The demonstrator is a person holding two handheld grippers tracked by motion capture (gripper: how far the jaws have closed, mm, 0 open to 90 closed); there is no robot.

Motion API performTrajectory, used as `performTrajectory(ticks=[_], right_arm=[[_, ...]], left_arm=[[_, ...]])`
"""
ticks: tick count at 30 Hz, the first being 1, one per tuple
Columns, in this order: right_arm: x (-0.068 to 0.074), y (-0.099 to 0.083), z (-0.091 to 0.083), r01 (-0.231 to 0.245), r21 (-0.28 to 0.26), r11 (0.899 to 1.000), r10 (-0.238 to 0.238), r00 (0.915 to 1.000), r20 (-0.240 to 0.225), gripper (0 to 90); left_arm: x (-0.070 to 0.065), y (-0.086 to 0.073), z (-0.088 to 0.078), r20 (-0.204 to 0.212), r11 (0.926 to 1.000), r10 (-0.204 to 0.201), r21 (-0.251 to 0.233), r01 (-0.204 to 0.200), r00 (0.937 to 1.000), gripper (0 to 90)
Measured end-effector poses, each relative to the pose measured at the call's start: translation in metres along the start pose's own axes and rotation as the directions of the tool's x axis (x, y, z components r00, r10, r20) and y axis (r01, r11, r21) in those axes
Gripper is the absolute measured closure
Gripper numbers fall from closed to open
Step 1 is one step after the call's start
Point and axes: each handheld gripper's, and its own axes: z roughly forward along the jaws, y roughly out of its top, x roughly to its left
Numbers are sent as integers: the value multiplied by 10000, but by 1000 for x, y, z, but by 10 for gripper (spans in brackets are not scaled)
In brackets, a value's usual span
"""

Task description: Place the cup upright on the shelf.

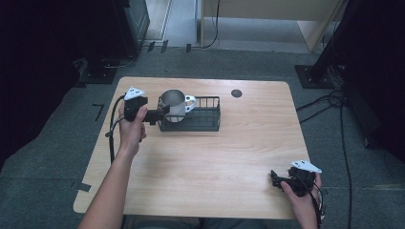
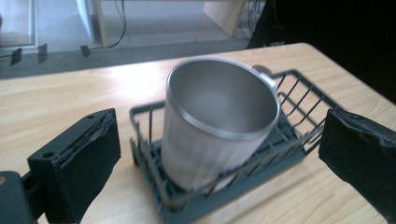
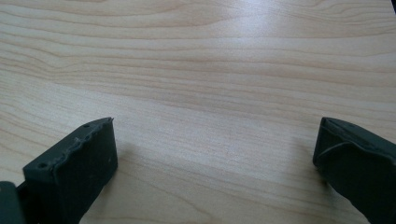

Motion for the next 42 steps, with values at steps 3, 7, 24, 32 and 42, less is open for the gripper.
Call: performTrajectory(ticks=[3, 7, 24, 32, 42], right_arm=[[0, 0, 0, -1, -2, 10000, 1, 10000, 0, 0], [0, 0, 0, 0, 0, 10000, 0, 10000, 0, 0], [0, 0, 0, 0, 0, 10000, 0, 10000, 0, 0], [0, 0, 0, 11, 5, 10000, -11, 10000, 4, 0], [0, 0, 0, 28, -4, 10000, -28, 10000, 2, 0]], left_arm=[[1, -6, -3, -304, 9999, 3, 160, 2, 9995, 0], [4, -21, -12, -360, 9995, -233, 218, 241, 9991, 0], [3, -60, -44, -686, 9993, -299, 209, 314, 9972, 0], [6, -85, -60, -826, 9986, -426, 280, 451, 9957, 0], [13, -120, -79, -1234, 9969, -505, 533, 574, 9911, 0]])
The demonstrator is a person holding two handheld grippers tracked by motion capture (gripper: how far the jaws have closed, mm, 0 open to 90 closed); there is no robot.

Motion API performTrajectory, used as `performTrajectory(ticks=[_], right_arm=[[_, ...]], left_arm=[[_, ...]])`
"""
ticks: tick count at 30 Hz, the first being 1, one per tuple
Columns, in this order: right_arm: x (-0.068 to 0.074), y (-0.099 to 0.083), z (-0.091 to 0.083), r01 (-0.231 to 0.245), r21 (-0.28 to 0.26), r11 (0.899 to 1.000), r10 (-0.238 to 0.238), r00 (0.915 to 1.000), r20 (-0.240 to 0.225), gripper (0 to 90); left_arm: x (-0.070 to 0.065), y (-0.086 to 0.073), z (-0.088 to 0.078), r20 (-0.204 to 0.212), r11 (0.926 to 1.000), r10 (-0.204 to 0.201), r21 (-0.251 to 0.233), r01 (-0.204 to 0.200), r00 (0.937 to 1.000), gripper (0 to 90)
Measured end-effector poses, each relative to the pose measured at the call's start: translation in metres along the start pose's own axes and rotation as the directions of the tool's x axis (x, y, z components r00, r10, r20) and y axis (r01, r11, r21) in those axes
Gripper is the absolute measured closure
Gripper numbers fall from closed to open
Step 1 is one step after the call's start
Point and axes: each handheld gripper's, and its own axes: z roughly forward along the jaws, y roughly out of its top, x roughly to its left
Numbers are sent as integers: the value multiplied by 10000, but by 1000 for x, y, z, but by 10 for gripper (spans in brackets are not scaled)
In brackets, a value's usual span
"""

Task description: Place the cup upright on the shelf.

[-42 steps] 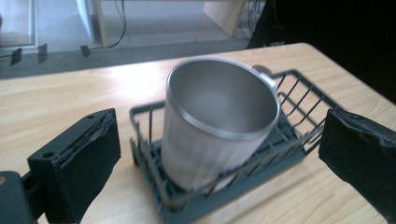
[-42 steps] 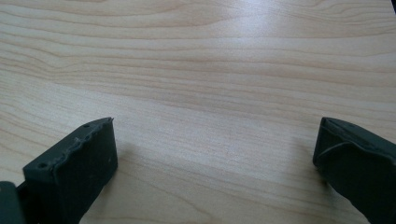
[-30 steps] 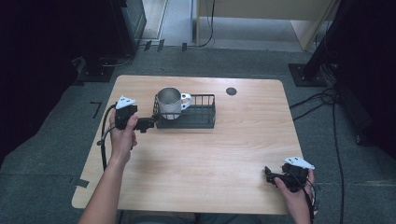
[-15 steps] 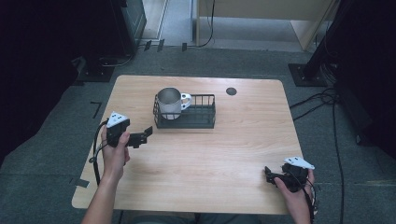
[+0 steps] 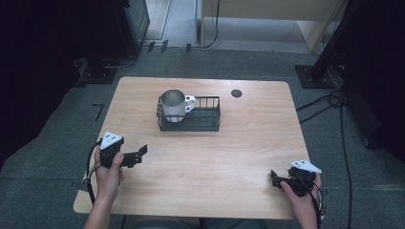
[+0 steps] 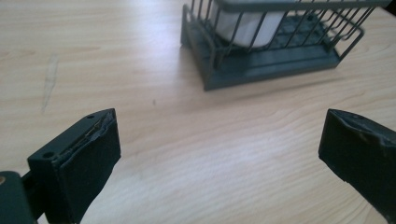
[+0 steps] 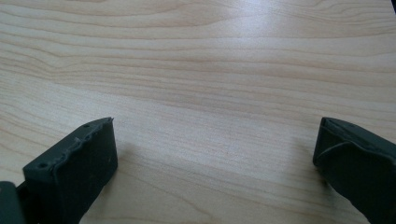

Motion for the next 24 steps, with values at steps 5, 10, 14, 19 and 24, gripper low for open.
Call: performTrajectory(ticks=[5, 10, 14, 19, 24], right_arm=[[0, 0, 0, -2, 1, 10000, 2, 10000, 2, 0], [0, 0, 0, -1, 1, 10000, 1, 10000, 2, 0], [0, 0, 0, 0, 0, 10000, 0, 10000, 2, 0], [0, 0, 0, -1, 2, 10000, 1, 10000, 2, 0], [0, 0, 0, -2, 2, 10000, 2, 10000, 1, 0]], left_arm=[[7, -15, -8, -130, 9998, -174, 64, 175, 9998, 0], [11, -29, -13, -265, 9996, -230, 149, 234, 9994, 0], [15, -44, -15, -440, 9992, -204, 343, 219, 9988, 0], [17, -55, -15, -627, 9984, -130, 542, 164, 9979, 0], [18, -64, -14, -1057, 9962, 119, 871, -27, 9943, 0]])
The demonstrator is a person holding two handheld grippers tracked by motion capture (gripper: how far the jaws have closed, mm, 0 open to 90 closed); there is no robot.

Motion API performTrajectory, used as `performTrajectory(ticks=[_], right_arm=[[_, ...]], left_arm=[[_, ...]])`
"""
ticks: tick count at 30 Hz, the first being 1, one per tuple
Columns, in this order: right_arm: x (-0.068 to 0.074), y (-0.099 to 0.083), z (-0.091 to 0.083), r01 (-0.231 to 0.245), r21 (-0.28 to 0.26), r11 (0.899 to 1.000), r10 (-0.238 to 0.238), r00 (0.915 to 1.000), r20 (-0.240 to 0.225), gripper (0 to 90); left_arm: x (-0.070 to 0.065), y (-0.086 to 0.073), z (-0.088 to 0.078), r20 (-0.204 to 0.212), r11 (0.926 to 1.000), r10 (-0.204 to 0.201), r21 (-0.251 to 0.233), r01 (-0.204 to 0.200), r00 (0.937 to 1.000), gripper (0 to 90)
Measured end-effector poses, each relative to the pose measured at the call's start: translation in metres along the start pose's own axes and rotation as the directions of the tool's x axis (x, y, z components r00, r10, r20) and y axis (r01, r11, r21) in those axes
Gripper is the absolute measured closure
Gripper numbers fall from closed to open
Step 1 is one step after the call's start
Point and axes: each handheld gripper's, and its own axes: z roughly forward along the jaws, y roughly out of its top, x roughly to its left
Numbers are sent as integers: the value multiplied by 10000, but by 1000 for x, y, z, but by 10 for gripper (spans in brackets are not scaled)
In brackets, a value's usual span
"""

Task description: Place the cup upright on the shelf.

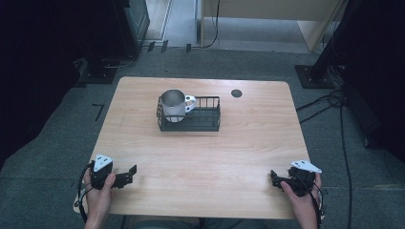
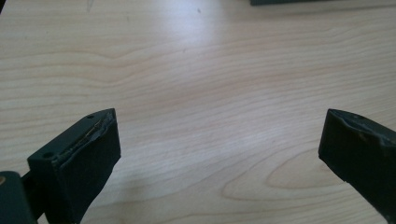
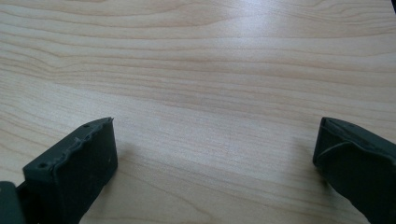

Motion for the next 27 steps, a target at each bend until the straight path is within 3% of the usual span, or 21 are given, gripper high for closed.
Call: performTrajectory(ticks=[7, 11, 13, 15, 18, 27], right_arm=[[0, 0, 0, 1, -3, 10000, -1, 10000, -1, 0], [0, 0, 0, 1, -2, 10000, -1, 10000, 1, 0], [0, 0, 0, 2, -6, 10000, -2, 10000, 2, 0], [0, 0, 0, 3, -2, 10000, -3, 10000, 0, 0], [0, 0, 0, 2, -3, 10000, -2, 10000, 0, 0], [0, 0, 0, 2, -7, 10000, -2, 10000, 2, 0]], left_arm=[[-1, -9, 5, -315, 9989, 293, 367, -281, 9991, 0], [1, -10, 5, -383, 9992, 235, 322, -223, 9990, 0], [0, -11, 8, -398, 9982, 242, 551, -220, 9989, 0], [-4, -11, 10, -632, 9960, 509, 768, -460, 9967, 0], [-4, -10, 14, -825, 9929, 488, 1120, -394, 9954, 0], [-5, -8, 16, -872, 9922, 464, 1195, -358, 9951, 0]])
